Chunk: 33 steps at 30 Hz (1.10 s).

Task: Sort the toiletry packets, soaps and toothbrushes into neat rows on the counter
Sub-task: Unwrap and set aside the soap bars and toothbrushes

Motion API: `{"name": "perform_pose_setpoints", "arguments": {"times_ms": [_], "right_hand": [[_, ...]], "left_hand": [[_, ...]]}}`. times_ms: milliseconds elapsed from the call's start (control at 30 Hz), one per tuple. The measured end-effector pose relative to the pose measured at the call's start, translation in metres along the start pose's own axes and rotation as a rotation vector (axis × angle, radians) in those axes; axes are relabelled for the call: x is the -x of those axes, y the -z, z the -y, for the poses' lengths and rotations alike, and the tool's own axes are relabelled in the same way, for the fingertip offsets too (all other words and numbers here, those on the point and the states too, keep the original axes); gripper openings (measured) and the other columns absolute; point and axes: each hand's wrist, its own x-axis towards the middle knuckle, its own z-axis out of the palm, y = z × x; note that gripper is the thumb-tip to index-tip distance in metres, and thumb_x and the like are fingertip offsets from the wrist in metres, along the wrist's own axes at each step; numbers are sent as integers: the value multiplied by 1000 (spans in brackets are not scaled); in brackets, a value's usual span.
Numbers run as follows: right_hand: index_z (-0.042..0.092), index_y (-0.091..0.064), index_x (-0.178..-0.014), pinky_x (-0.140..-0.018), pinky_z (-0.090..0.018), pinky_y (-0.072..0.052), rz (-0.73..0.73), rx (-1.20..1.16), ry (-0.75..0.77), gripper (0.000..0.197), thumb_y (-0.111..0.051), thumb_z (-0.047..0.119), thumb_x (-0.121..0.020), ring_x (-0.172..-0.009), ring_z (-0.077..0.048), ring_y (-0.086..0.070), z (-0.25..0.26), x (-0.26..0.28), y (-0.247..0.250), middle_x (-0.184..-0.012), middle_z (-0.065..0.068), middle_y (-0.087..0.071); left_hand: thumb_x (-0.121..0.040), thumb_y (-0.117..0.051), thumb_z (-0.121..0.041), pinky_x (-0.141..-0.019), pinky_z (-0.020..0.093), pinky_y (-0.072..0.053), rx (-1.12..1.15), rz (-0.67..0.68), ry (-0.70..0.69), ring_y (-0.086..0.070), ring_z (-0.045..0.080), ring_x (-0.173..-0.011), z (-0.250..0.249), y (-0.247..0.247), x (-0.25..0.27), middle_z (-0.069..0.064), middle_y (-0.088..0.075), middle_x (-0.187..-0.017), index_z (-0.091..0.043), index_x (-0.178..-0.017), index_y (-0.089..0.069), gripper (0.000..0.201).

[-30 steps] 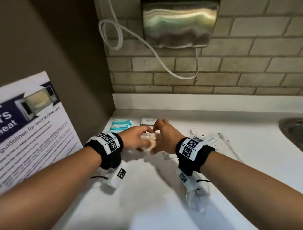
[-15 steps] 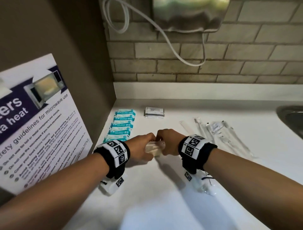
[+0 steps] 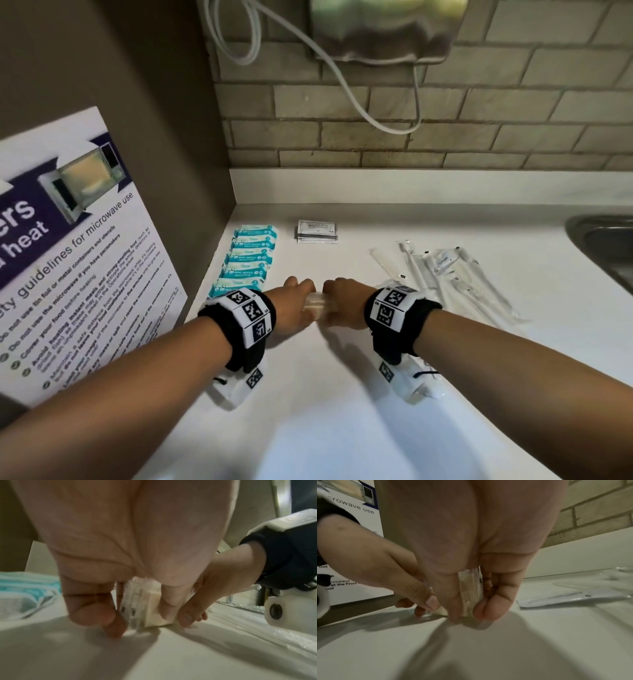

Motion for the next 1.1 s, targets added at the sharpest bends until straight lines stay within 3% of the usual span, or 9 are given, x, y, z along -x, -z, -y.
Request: {"name": "perform_pose_setpoints", "arguments": {"times_ms": [200,300,367,500,633,833,1000,1100], "right_hand": [[7,-51,-115,-81,-36,-49,-10,-28,23,46,-68,29,-78,-102,-31,-59,2,-5,5,-114,-14,-57],[14,-48,-122,-87,-40,-51,31,-6,0,59,-72,38,-73,-103,-30,-58,0,-5,7,-117,-8,-51],[13,-49,-121,-87,-40,-50,33,26,9,58,-72,36,-73,-104,-30,-58,0,-5,4,-117,-10,-53],[5,-52,-118,-79,-33,-46,26,16,35,46,-66,30,-82,-102,-32,-59,1,-8,4,-116,-15,-59],[5,-53,-115,-72,-28,-38,25,-14,50,36,-60,25,-86,-100,-32,-61,0,-7,10,-112,-14,-64],[6,-60,-103,-68,-28,-38,45,7,84,30,-64,28,-82,-76,-23,-51,8,-10,5,-101,-12,-66],[9,-51,-111,-69,-29,-42,60,-118,49,38,-66,23,-80,-84,-26,-58,3,-6,13,-98,-10,-63],[10,-51,-94,-62,-28,-39,66,-75,93,19,-62,19,-82,-77,-27,-55,3,-5,8,-83,-8,-58]], "left_hand": [[-84,-66,-34,-76,31,-42,93,-79,-20,-57,23,-93,-6,3,-1,2,-47,-114,-19,-120,-43,46],[-82,-66,-40,-82,37,-48,30,-65,-11,-60,26,-96,-6,2,-1,2,-48,-114,-20,-121,-43,49],[-85,-63,-39,-80,37,-47,2,-68,-6,-60,29,-96,-7,-3,-3,4,-46,-116,-17,-122,-43,48],[-91,-57,-31,-77,32,-41,4,-70,-18,-59,30,-99,-9,-3,-8,9,-47,-118,-12,-121,-44,38],[-89,-56,-32,-83,35,-46,-1,-67,12,-59,29,-101,-8,-1,-8,8,-49,-117,-13,-120,-45,38],[-83,-59,-32,-74,35,-44,-1,-78,68,-61,31,-95,-14,-6,-7,7,-46,-115,-15,-118,-43,42],[-82,-63,-33,-80,39,-48,86,-6,66,-60,29,-97,-11,4,-5,9,-50,-115,-14,-117,-34,49],[-88,-55,-35,-76,39,-43,85,40,56,-57,27,-92,-11,5,-3,10,-46,-118,-13,-119,-31,45]]}}
